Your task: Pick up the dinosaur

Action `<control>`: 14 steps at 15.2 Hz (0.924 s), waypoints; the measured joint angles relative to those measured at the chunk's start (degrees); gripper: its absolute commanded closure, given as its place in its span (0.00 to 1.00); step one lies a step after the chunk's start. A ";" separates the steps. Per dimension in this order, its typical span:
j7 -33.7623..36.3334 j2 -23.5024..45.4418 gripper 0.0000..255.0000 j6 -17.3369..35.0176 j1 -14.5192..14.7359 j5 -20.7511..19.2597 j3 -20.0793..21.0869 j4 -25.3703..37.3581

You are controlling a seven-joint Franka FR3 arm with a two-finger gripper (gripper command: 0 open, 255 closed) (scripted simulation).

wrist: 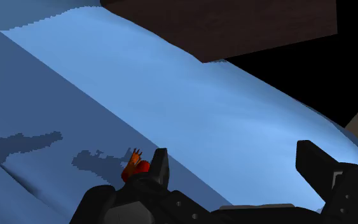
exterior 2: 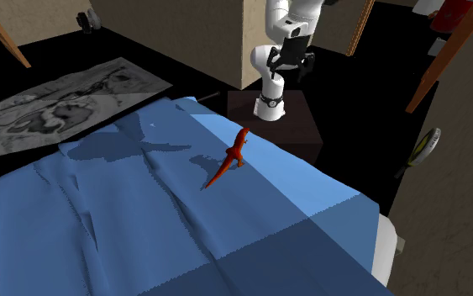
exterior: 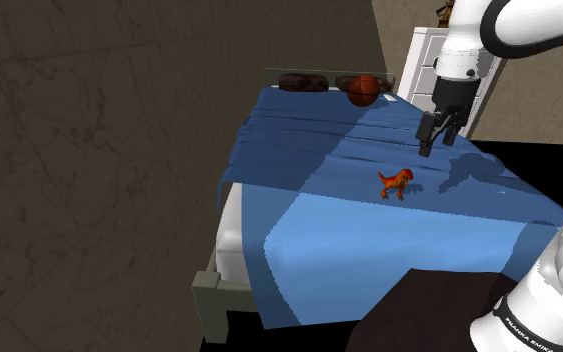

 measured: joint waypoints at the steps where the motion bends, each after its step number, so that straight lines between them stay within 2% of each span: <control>1: 0.00 0.00 0.00 0.00 0.00 0.00 0.00 0.00; 5: -0.06 2.07 0.00 6.15 -1.72 -2.09 -1.62 -2.72; 14: 1.23 13.02 0.00 25.64 -6.72 -7.69 -6.16 -6.77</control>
